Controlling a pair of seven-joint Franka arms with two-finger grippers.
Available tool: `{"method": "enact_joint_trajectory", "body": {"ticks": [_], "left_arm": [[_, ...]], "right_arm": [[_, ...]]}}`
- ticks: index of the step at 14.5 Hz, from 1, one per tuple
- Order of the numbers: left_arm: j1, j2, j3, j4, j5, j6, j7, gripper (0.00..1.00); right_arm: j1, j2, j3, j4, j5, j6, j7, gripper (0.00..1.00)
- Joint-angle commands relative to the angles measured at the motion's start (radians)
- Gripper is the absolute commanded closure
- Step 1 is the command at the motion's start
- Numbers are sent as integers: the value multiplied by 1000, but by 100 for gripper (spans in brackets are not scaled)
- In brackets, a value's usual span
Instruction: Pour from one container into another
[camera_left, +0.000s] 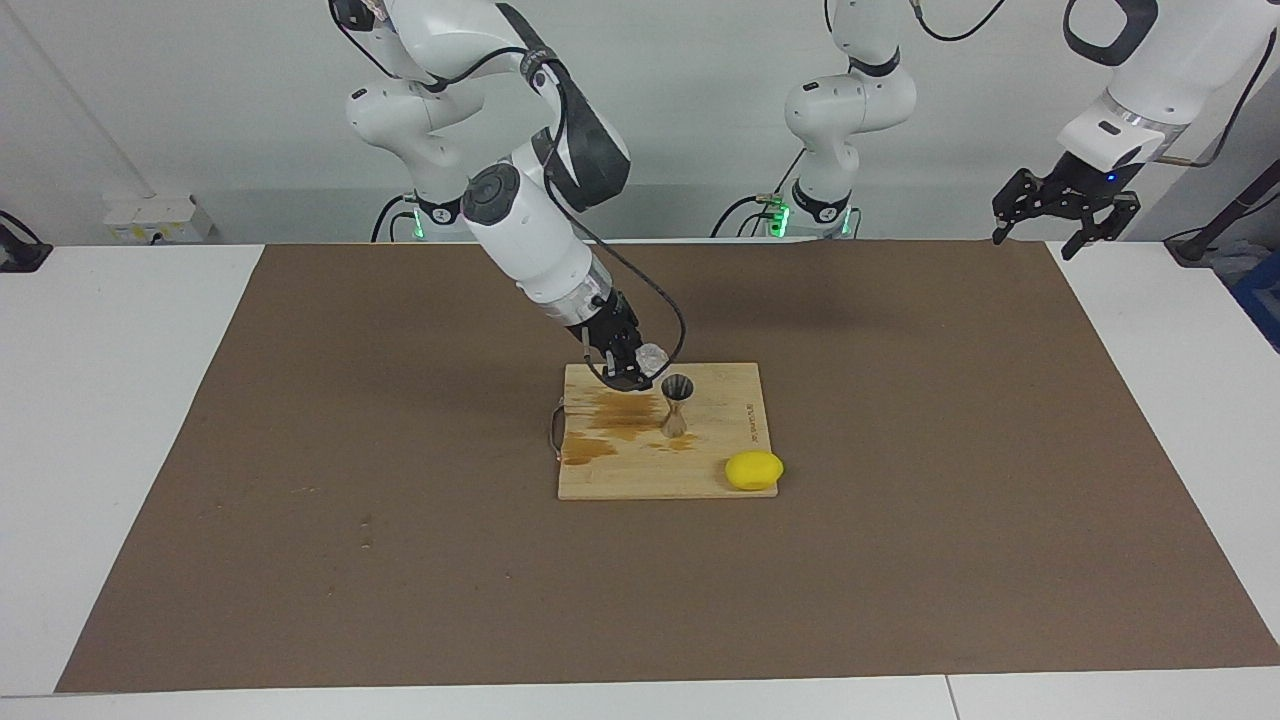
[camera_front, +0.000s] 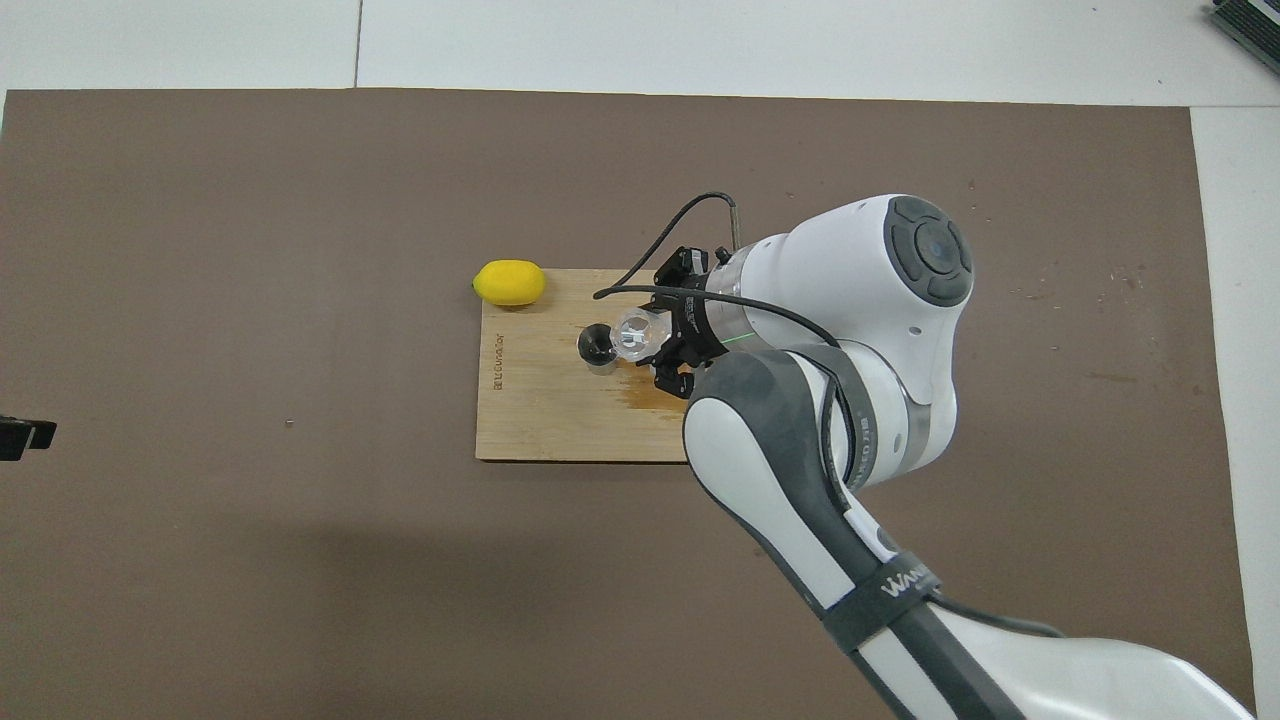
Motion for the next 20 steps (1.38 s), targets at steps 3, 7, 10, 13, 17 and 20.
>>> {"method": "enact_joint_trajectory", "body": {"ticks": [3,7,10,13,17,20], "left_arm": [[-46,-2,-53,20,78,-8,-251,0],[-51,37,-53,58,99,-4,-259,0],[-54,110,-50,151,99,-39,-258,0],[-86,164,-38,219,99,-59,-259,0],[-108,215,-21,251,98,-36,-261,0],[-128,221,10,256,98,-56,-271,0]], "right_arm": [[28,22,-10,41,-37,-22,45,100],[30,25,-10,53,-66,-24,69,100],[39,26,-10,56,-104,-28,95,100],[41,37,-9,70,-118,-28,114,100],[50,40,-10,84,-153,-28,157,100],[50,42,-9,87,-164,-28,175,100]]}}
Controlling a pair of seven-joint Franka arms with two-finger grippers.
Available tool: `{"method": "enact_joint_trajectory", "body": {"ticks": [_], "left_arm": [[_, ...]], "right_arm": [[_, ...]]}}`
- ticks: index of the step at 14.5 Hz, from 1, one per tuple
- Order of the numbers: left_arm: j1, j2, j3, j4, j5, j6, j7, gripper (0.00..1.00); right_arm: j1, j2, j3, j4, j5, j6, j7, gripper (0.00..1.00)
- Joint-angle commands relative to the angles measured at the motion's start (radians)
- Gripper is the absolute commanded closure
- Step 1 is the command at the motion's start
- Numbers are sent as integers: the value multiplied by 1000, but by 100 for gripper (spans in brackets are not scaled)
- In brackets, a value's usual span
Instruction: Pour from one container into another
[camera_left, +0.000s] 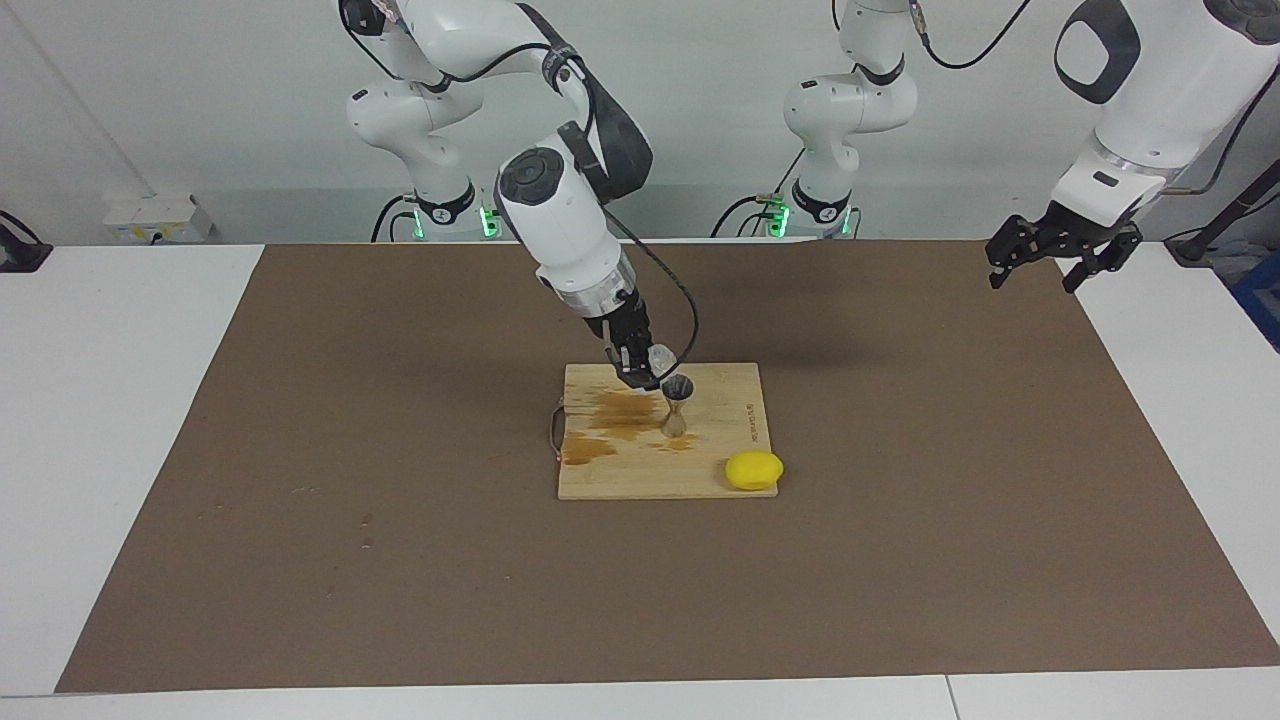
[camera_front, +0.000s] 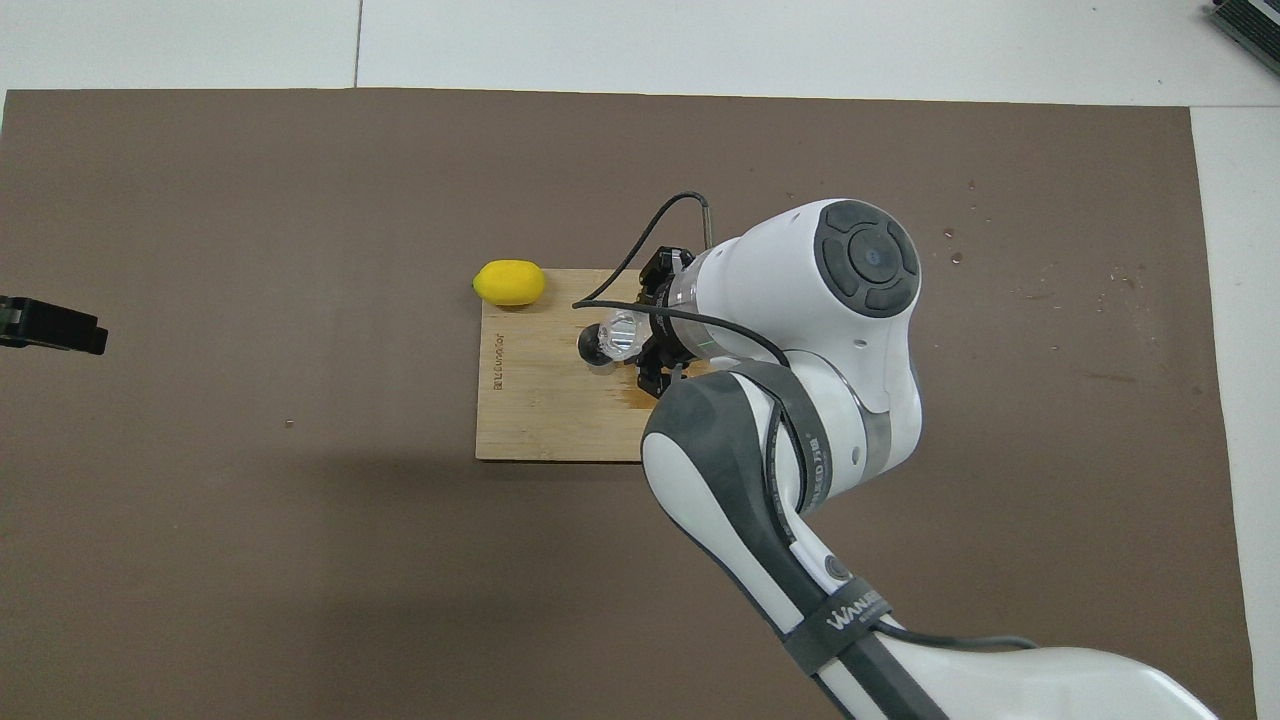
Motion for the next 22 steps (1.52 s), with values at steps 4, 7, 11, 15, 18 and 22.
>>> {"method": "enact_joint_trajectory", "body": {"ticks": [4,7,11,15,18,22], "left_arm": [[-56,14,70,38,15,-54,-61,0],[-59,11,60,38,13,-42,-191,0],[-59,7,63,38,12,-37,-202,0],[-57,7,64,38,12,-37,-199,0],[-59,7,66,38,12,-37,-200,0],[-59,5,64,38,12,-35,-200,0]], "right_arm": [[7,18,-7,41,-48,-24,59,100],[7,18,-7,41,-57,-24,75,100],[9,20,-7,41,-67,-24,79,100],[9,20,-7,44,-65,-22,82,100],[10,25,-7,55,-67,-22,90,100],[12,40,-7,70,-80,-27,96,100]]}}
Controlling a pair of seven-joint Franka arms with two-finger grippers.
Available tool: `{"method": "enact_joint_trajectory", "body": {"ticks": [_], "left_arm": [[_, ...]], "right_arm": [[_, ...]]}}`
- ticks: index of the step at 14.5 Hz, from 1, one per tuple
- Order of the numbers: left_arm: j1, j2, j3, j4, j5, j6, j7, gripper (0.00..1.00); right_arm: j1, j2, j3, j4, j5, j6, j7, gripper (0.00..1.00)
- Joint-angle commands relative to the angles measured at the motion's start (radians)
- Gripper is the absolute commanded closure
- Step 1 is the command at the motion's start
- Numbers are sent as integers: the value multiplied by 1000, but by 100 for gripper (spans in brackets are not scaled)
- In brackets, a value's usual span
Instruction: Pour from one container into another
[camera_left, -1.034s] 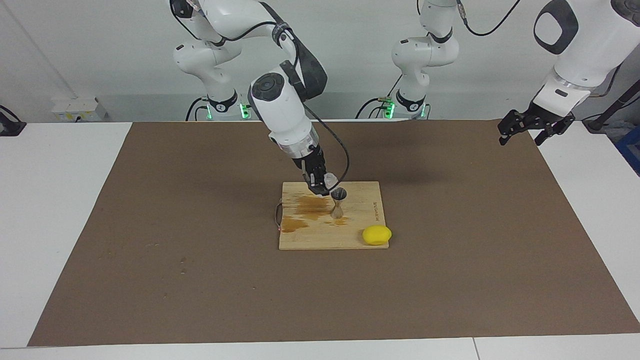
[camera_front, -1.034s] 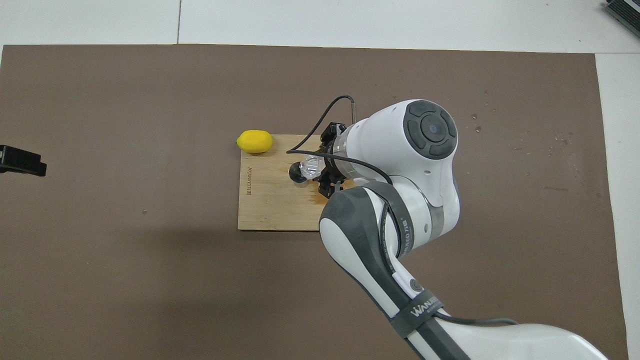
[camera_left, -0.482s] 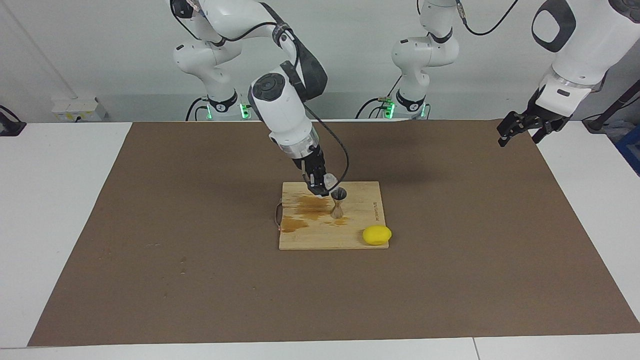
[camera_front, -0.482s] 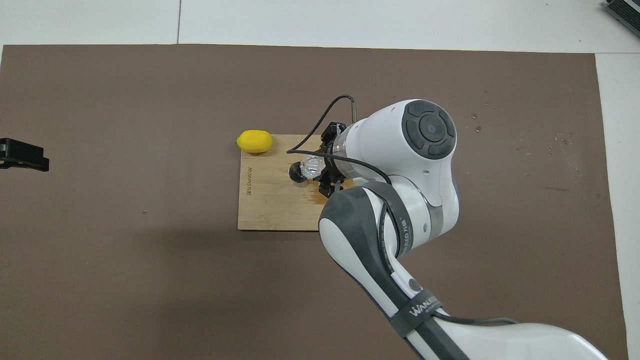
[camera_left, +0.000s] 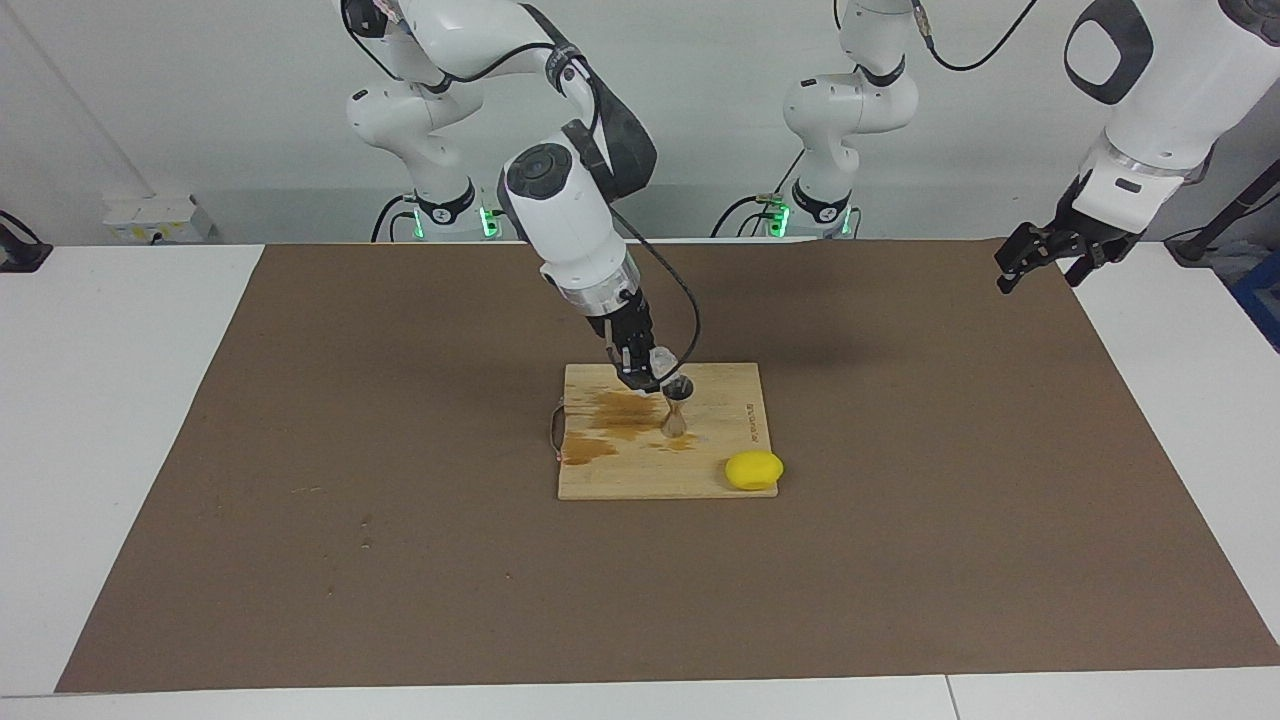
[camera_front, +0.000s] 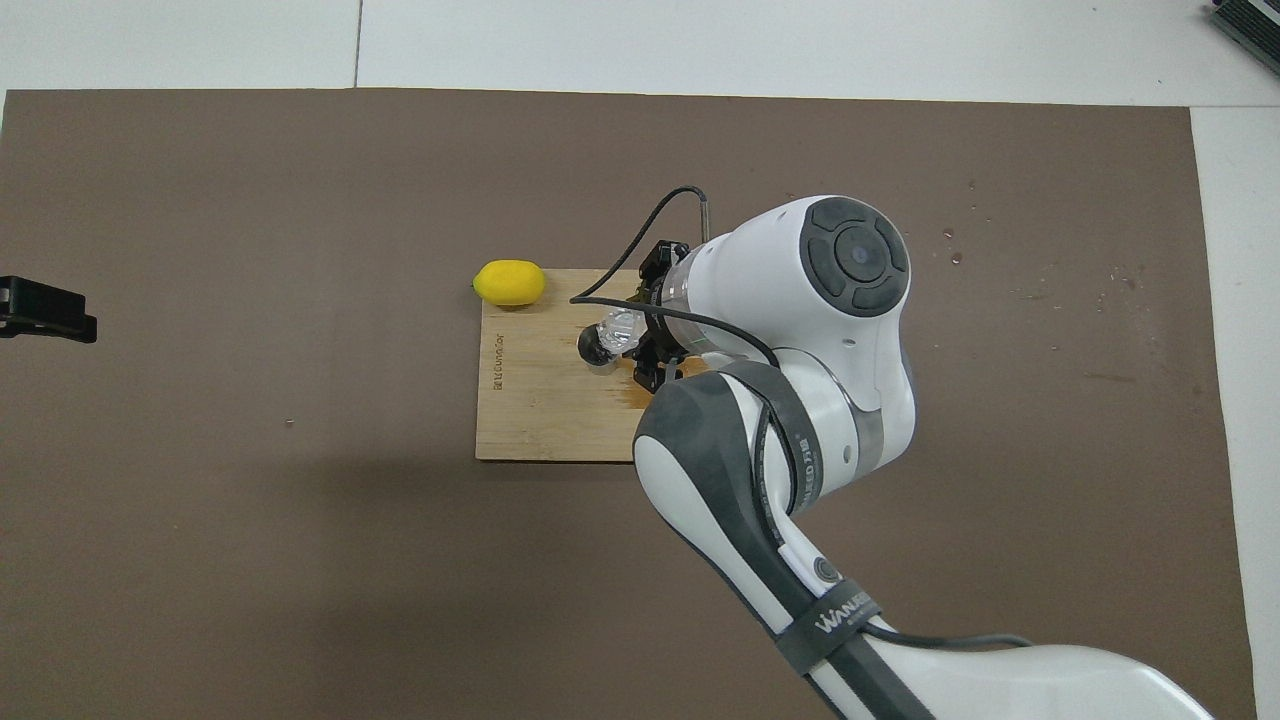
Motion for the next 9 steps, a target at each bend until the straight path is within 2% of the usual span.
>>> {"method": "enact_joint_trajectory", "body": {"ticks": [1,9], "left_arm": [[-16,0,12,17,12,-16,-15,0],[-16,-2,12,17,10,-16,-15,0]], "right_arm": [[6,25,-6,44,-43,-31,41,100],[6,25,-6,44,-57,-36,47,100]]}}
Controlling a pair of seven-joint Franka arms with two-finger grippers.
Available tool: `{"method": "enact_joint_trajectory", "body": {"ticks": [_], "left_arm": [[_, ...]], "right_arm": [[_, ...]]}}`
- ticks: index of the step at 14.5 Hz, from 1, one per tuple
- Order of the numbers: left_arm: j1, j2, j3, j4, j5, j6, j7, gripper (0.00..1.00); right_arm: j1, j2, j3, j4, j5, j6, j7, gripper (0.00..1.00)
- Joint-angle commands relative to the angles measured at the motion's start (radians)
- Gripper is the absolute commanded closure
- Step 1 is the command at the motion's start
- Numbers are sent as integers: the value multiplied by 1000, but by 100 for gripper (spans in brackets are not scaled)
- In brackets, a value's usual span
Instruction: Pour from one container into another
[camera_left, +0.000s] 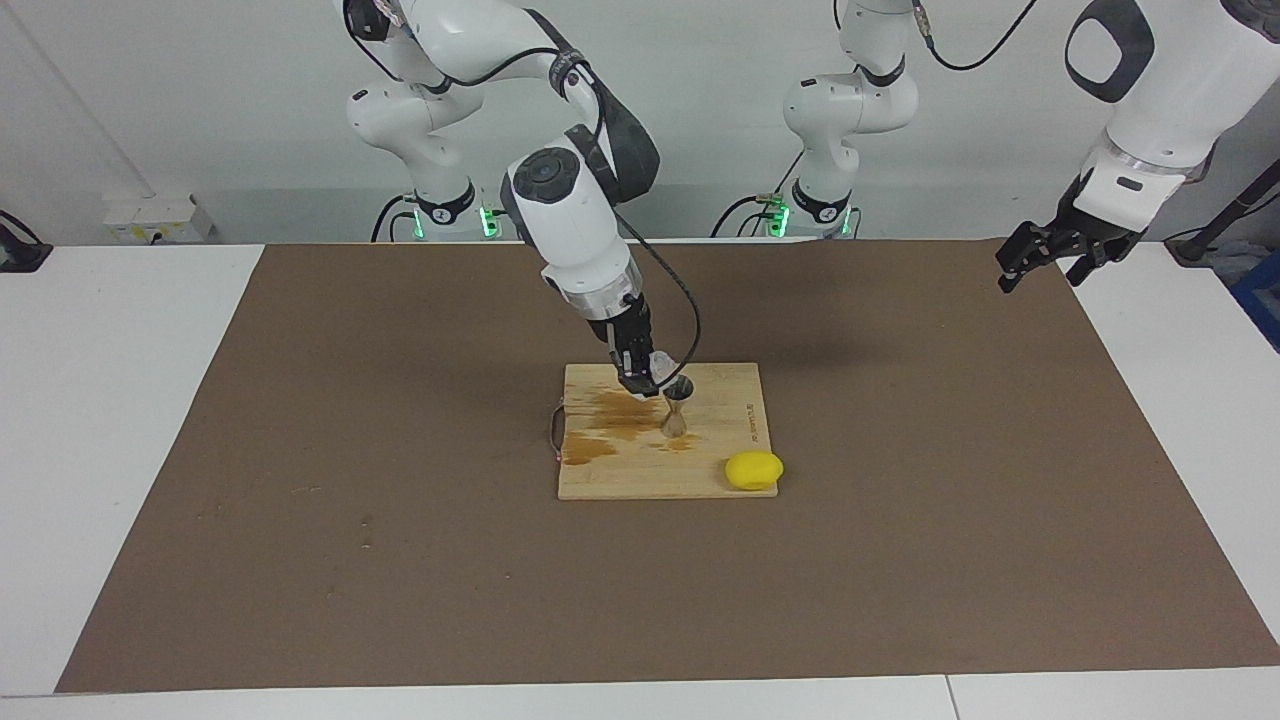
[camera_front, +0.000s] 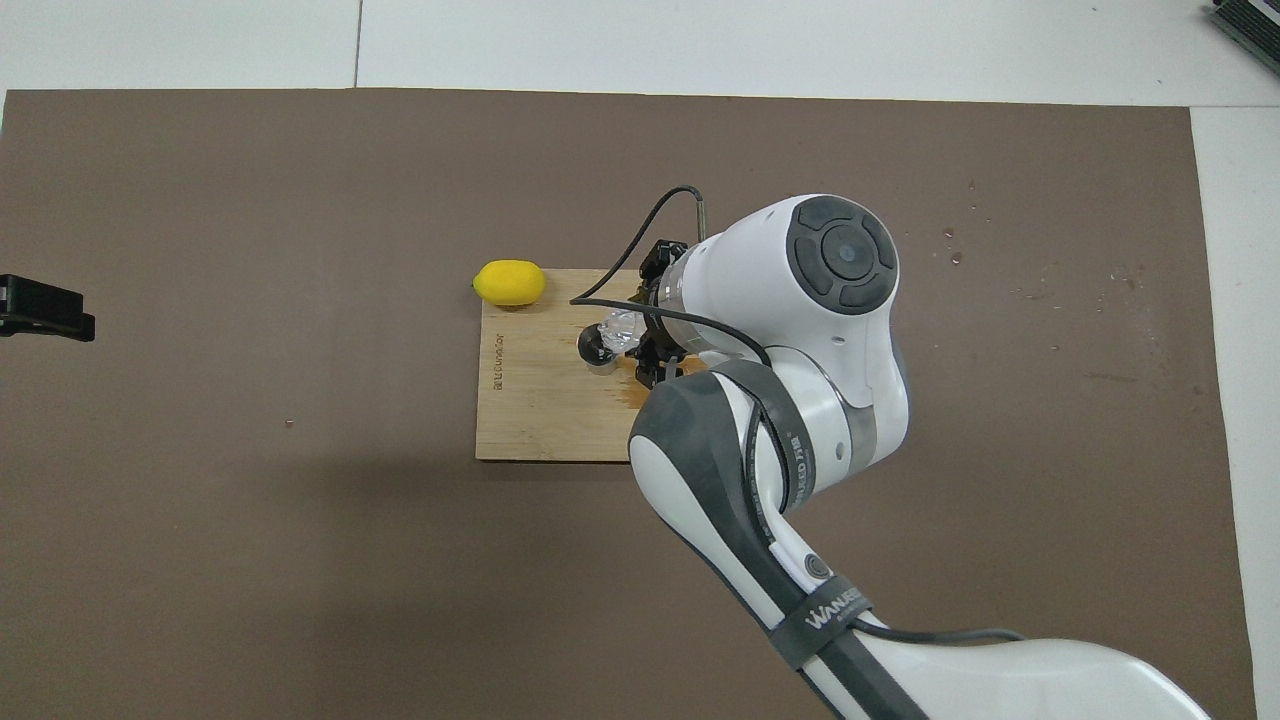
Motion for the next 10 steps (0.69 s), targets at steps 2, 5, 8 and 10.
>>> {"method": "enact_joint_trajectory", "body": {"ticks": [2,5,8,10], "left_arm": [[-16,-2,12,14,10,-16,-15,0],[-16,-2,12,12,10,-14,-14,0],[-16,-6,10,9,9,4,-17,0],[-16,-8,3,7,6,4,-17,0]], "right_arm": [[5,16,-6,36,-33,-27,45,100],[2,14,5,38,-21,-13,45,100],[-2,14,8,41,48,23,43,100],[-13,13,8,38,79,48,33,100]]}}
